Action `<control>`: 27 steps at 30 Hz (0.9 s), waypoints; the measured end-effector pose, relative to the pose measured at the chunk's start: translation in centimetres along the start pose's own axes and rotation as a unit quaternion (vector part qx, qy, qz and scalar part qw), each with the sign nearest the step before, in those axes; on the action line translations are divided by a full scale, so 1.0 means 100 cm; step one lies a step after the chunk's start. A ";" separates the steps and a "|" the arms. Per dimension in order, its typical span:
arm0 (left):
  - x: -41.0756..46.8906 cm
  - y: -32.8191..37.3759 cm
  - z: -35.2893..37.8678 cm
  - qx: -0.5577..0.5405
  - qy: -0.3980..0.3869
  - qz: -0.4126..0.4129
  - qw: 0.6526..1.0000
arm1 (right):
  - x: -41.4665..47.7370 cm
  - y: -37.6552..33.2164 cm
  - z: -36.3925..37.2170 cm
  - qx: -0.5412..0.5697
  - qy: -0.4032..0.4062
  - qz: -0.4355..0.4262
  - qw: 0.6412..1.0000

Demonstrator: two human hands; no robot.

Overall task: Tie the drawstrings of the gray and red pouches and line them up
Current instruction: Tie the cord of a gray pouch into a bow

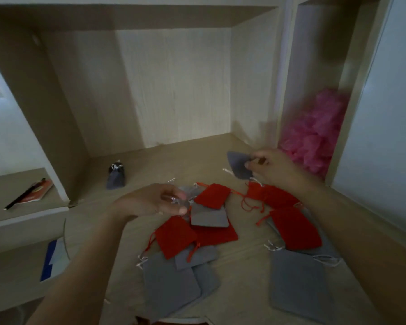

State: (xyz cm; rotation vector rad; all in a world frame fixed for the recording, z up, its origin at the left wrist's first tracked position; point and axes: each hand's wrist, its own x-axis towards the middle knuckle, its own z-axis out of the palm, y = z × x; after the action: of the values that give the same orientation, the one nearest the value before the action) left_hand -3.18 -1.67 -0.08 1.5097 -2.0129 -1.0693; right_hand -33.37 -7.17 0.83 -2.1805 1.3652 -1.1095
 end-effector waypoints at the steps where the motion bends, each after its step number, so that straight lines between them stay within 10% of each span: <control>1: -0.001 0.006 -0.005 -0.017 0.018 0.011 1.000 | 0.006 -0.006 -0.002 0.017 0.012 -0.007 1.000; 11: 0.048 0.048 0.025 -0.405 0.159 0.018 0.900 | 0.025 -0.053 0.057 -0.041 -0.053 -0.279 0.958; 15: 0.068 0.038 0.035 -0.464 0.238 0.025 0.853 | 0.027 -0.052 0.073 0.008 -0.023 -0.231 0.973; 27: 0.079 0.005 0.043 -0.377 0.279 0.026 0.883 | 0.036 -0.020 0.088 0.088 -0.081 -0.051 0.992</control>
State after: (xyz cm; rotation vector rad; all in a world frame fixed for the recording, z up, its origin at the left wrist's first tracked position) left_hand -9.16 -7.53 -3.31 1.1374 -1.0451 -1.0554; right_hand -24.63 -10.30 -1.96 -2.1792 1.0576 -1.0213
